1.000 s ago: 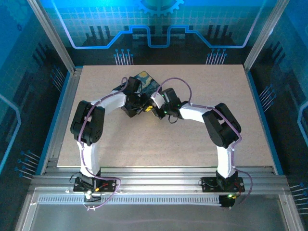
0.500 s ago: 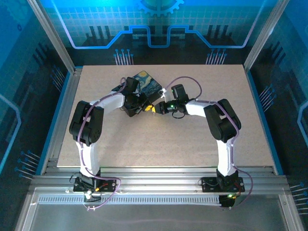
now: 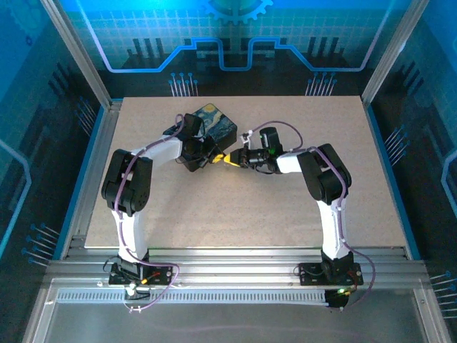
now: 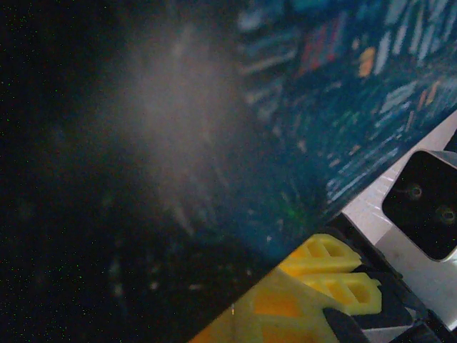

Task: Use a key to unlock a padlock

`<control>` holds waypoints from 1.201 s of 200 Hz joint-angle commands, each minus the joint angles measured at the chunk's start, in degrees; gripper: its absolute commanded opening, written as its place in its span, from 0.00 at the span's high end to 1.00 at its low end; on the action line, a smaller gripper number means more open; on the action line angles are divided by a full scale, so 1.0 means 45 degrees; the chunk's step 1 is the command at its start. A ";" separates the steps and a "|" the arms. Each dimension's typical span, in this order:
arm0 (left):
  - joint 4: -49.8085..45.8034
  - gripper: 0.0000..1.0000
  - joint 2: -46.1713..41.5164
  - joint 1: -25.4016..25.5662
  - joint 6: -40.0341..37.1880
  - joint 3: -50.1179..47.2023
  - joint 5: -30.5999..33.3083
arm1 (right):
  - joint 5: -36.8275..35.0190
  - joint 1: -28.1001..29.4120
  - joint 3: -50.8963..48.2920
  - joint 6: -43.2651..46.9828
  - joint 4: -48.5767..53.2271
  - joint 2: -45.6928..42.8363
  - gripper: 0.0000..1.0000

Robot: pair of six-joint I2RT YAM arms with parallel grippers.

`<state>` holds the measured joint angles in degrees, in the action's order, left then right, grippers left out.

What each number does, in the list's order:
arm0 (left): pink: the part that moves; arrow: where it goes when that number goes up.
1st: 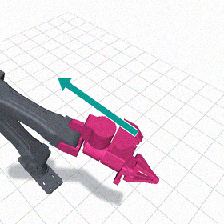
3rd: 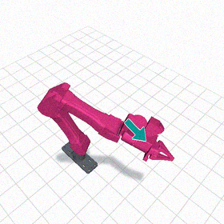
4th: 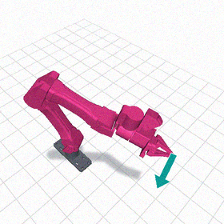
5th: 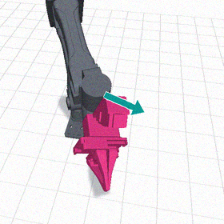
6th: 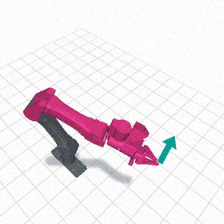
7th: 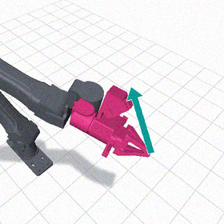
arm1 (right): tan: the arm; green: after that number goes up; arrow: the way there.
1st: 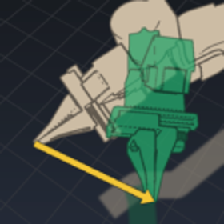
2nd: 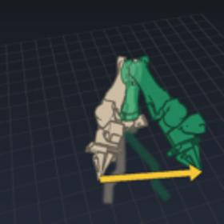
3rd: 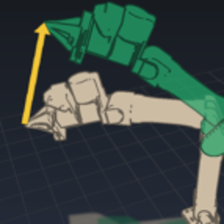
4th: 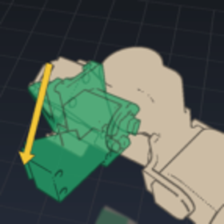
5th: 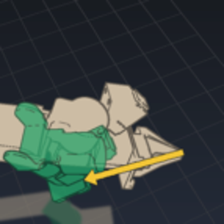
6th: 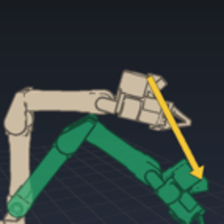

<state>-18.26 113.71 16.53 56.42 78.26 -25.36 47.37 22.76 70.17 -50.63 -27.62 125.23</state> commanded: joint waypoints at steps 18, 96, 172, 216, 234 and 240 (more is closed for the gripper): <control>-0.1536 1.00 0.0768 0.0018 0.0724 -0.0693 -0.0847 | 0.1280 -0.0074 0.1178 0.0522 0.1989 -0.0392 0.68; -0.1597 1.00 0.0726 -0.0022 0.0756 -0.0622 -0.0830 | -0.2121 -0.0093 0.2038 0.7478 0.8939 -0.2095 0.55; -0.1830 1.00 0.0688 -0.0022 0.0740 -0.0510 -0.0926 | -0.9940 0.2522 -0.0052 1.5540 0.6121 -0.4127 0.56; -0.1822 1.00 0.0668 -0.0022 0.0801 -0.0507 -0.0928 | -1.1087 0.3164 -0.0588 1.8124 0.4154 -0.3652 0.58; -0.1850 1.00 0.0668 -0.0022 0.0782 -0.0486 -0.0948 | -1.1595 0.3124 -0.0555 1.8530 0.3849 -0.3349 0.59; -0.1860 1.00 0.0649 -0.0022 0.0788 -0.0492 -0.0982 | -1.1620 0.3093 -0.0553 1.8584 0.3752 -0.3294 0.60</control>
<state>-18.31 113.71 16.56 56.53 78.22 -25.50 0.32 37.06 67.05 26.15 -5.54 108.44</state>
